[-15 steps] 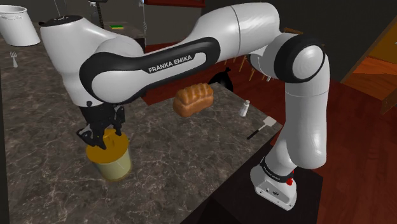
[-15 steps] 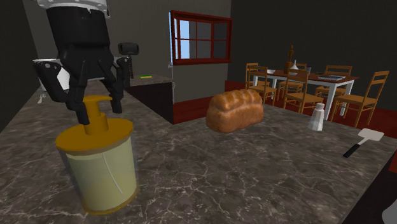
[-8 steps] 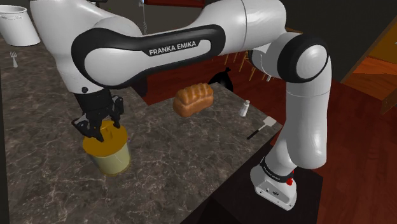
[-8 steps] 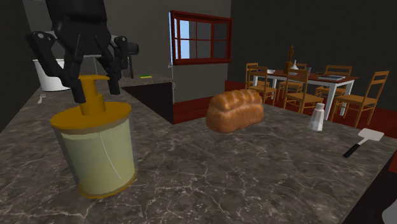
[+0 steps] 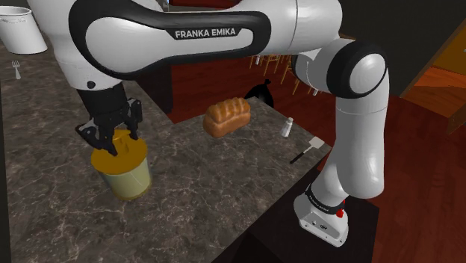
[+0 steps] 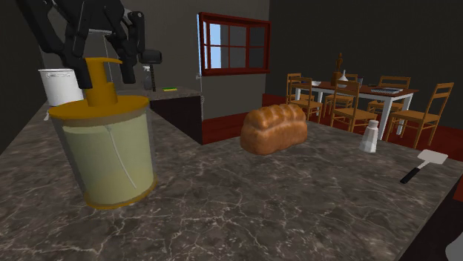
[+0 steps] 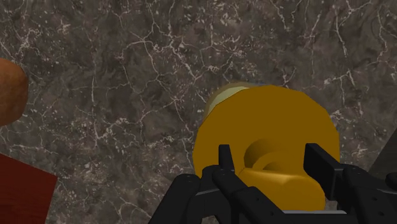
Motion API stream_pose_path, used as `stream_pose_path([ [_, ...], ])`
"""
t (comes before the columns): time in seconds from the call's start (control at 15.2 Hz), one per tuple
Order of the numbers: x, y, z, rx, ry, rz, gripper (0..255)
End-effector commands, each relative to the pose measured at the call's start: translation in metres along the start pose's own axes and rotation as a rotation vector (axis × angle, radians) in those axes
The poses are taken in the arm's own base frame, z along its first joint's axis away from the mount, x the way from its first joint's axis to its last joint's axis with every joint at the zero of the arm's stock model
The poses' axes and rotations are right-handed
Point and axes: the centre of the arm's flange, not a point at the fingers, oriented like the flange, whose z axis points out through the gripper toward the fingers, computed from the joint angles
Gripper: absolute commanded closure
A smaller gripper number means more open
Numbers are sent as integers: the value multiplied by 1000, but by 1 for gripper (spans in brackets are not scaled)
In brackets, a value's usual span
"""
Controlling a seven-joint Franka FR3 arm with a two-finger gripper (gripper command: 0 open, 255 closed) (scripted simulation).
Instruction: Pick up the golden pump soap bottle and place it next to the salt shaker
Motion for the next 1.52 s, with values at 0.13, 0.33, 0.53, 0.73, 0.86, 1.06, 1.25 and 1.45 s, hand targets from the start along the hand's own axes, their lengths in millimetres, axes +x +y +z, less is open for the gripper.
stream_pose_path([
  [0.13, -1, 1, -21, 0, 0, 0, 255],
  [0.33, -2, 1, -37, 0, 0, 0, 255],
  [0.53, -3, 1, -53, 0, 0, 0, 255],
  [0.73, -4, 2, -68, 0, 0, 0, 255],
  [0.86, -4, 2, -79, 0, 0, 0, 255],
  [1.06, -27, 34, -83, 0, 0, 0, 255],
  [1.25, -50, 66, -87, 0, 0, 0, 255],
  [1.45, -72, 98, -91, 0, 0, 0, 255],
])
